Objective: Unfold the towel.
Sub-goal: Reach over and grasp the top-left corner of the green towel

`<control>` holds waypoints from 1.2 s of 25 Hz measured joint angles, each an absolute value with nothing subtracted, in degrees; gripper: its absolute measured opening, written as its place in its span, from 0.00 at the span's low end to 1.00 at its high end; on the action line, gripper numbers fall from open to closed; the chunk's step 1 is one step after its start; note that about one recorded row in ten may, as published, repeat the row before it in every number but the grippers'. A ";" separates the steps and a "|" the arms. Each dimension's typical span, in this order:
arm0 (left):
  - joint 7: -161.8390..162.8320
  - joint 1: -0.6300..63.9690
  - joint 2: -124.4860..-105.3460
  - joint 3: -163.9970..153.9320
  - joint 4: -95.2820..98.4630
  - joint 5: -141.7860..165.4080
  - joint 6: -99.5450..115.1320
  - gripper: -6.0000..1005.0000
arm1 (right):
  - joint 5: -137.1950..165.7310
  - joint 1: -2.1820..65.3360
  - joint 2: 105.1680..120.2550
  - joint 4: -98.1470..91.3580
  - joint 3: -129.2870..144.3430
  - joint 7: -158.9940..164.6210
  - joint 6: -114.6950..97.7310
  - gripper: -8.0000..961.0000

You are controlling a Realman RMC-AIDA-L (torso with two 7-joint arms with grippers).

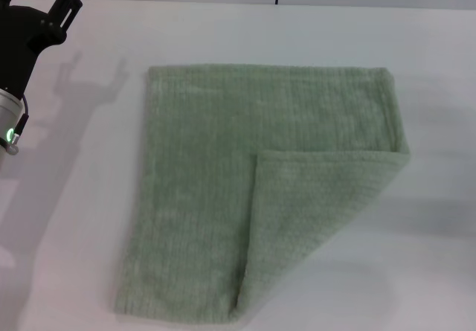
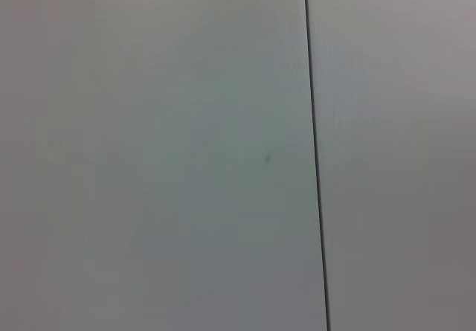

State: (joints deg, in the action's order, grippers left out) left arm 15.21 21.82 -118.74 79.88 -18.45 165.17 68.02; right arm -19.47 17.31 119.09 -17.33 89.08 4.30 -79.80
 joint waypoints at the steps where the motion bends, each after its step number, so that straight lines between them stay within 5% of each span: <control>1: 15.21 21.82 -118.74 79.88 -18.45 165.17 68.02 0.86 | -19.47 17.31 119.09 -17.33 89.08 4.30 -79.80 0.79; 26: 15.22 22.29 -118.74 75.79 -19.04 165.33 67.79 0.80 | -19.78 17.65 119.09 -17.05 88.62 4.21 -80.22 0.79; 30: 15.82 22.46 -118.61 75.16 -19.11 165.32 67.27 0.58 | -19.78 17.68 119.09 -17.05 88.65 4.21 -80.24 0.79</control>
